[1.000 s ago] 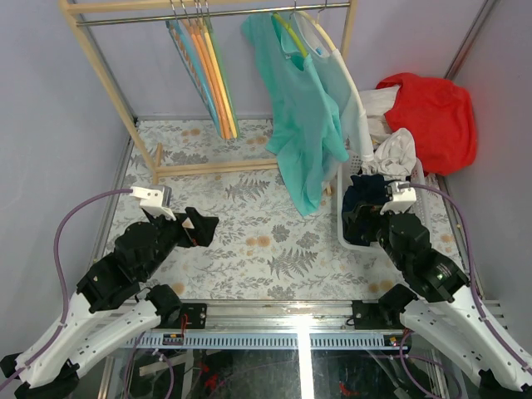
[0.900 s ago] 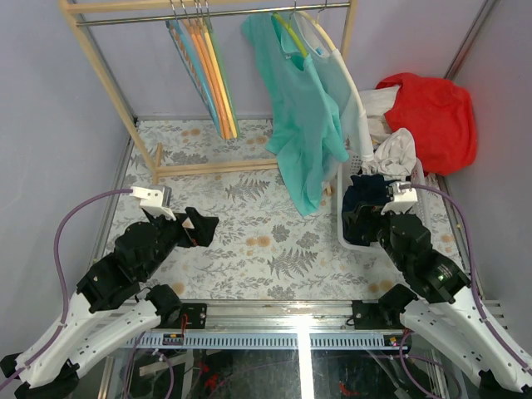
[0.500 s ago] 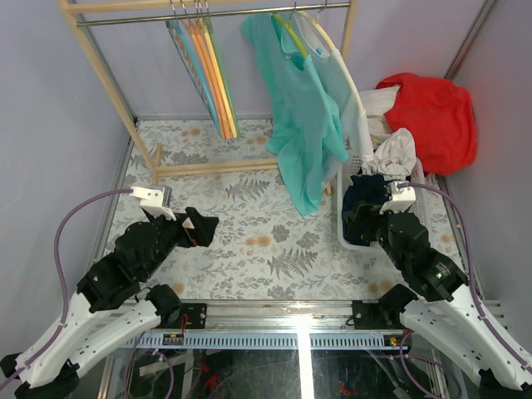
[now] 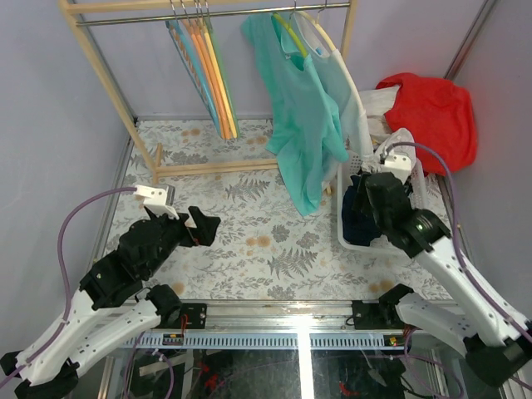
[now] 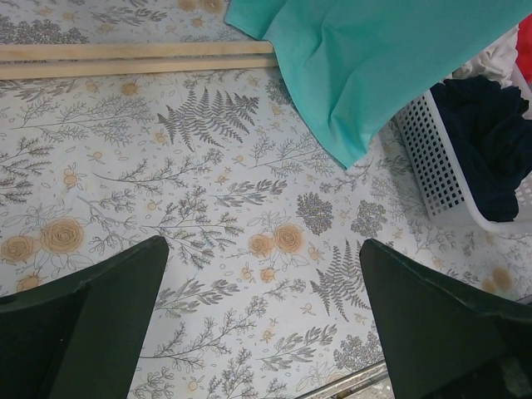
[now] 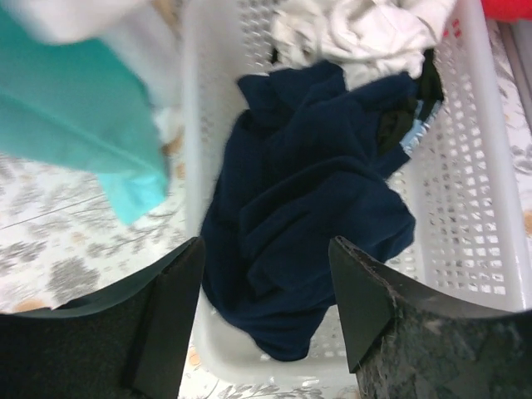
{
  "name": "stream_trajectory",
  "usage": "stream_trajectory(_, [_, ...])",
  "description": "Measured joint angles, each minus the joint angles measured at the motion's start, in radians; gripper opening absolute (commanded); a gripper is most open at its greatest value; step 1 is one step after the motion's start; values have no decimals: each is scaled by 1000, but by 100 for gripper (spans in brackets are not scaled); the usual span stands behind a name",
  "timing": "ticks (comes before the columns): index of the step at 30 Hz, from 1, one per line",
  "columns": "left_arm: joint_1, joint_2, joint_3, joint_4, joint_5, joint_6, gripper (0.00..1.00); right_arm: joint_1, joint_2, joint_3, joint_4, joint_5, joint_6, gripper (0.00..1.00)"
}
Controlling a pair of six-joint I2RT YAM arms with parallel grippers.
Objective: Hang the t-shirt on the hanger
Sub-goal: Pick up the T-shirt and place it in the bin.
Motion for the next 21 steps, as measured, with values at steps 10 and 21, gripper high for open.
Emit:
stream_trajectory(10, [0, -19, 0, 0, 0, 0, 100, -227, 121, -2, -74, -157, 0, 69])
stream_trajectory(21, [0, 82, 37, -4, 34, -8, 100, -274, 123, -93, -54, -306, 11, 38])
